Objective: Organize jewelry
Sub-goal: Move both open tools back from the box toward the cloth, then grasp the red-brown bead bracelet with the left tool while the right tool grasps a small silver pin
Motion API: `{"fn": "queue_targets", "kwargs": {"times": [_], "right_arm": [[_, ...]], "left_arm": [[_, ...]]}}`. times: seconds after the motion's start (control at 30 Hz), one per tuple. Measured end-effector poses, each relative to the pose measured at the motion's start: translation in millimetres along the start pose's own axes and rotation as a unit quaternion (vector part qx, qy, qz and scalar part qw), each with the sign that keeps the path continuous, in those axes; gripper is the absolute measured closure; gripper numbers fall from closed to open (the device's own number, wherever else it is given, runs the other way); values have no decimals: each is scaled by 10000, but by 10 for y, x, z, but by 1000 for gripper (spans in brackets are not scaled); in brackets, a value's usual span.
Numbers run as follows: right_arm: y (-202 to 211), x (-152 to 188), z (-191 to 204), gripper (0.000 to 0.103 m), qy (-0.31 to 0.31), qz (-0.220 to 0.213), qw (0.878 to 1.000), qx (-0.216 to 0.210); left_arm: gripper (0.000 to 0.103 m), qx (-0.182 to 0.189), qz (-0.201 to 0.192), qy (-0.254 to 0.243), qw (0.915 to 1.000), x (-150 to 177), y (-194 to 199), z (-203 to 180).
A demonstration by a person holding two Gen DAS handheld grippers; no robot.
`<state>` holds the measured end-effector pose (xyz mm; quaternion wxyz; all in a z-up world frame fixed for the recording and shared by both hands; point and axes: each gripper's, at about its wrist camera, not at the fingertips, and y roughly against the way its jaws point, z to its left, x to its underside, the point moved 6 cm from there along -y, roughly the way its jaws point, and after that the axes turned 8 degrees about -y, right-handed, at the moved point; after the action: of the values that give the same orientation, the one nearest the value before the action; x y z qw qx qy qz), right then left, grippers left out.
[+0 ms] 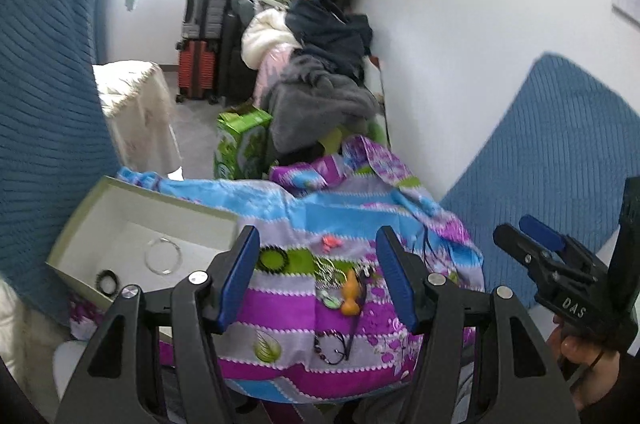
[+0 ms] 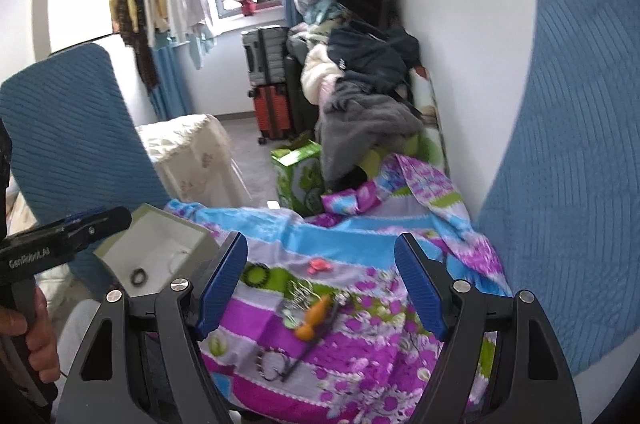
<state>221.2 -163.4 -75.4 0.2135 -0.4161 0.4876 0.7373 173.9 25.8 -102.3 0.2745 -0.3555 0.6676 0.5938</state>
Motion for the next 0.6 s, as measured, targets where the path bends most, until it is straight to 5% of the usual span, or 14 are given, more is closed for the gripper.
{"fn": "queue_targets", "kwargs": {"times": [0.2,0.6], "right_arm": [[-139,252,-271,37,-205,147,9996,81],[-602,577,-605,62,-327,383,9983,280]], "left_arm": [[46,198,303,-40,9993,296,-256,-145],[68,654,971,-108,9931,862,-814,-392]]}}
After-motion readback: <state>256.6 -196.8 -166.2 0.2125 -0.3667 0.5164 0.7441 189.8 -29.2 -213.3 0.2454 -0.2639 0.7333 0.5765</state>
